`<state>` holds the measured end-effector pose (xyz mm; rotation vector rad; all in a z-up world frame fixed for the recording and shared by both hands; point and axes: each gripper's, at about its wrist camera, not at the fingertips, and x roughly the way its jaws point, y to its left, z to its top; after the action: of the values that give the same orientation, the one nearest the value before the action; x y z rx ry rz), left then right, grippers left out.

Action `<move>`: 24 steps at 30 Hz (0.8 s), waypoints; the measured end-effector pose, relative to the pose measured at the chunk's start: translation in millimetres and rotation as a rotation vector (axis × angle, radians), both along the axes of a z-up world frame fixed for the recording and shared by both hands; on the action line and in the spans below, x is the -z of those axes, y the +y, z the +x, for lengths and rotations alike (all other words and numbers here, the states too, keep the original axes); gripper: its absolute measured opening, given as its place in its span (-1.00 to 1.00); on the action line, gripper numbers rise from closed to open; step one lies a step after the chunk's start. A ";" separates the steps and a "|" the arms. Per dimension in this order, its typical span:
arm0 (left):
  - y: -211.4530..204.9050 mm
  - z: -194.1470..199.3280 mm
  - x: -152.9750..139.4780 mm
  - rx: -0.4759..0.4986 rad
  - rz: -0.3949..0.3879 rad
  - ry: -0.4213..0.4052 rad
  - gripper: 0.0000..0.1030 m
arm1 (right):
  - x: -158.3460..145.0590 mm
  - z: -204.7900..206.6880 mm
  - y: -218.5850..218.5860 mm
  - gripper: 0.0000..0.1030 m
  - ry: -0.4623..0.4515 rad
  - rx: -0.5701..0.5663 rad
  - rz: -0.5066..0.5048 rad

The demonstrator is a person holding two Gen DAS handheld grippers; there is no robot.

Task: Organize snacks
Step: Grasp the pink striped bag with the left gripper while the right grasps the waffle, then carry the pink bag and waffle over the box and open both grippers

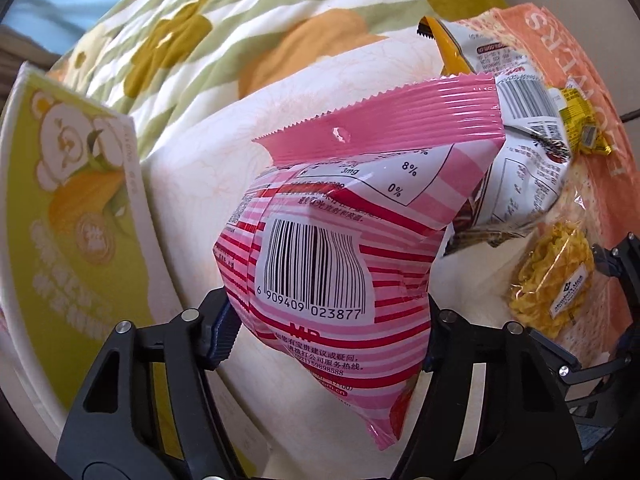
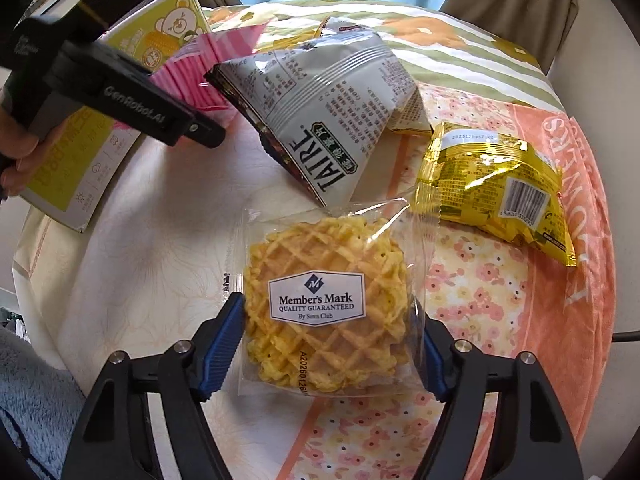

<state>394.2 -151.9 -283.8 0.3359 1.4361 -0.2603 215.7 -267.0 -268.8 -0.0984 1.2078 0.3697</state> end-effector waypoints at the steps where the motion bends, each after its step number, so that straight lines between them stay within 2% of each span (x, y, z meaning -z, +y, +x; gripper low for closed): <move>1: 1.7 -4.1 -3.0 -0.012 -0.007 -0.002 0.25 | -1.1 -0.5 -1.3 0.39 -0.002 0.002 0.001; 13: 2.7 -54.6 -44.5 -0.069 -0.039 -0.084 0.25 | -25.2 -9.2 -9.0 0.39 -0.038 -0.001 0.015; 24: 22.2 -88.9 -120.2 -0.153 -0.134 -0.242 0.25 | -77.0 -17.7 -17.5 0.39 -0.111 -0.020 0.051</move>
<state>305.3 -129.7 -163.6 0.1416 1.1928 -0.1831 198.0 -284.5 -191.8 -0.0862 1.0876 0.4076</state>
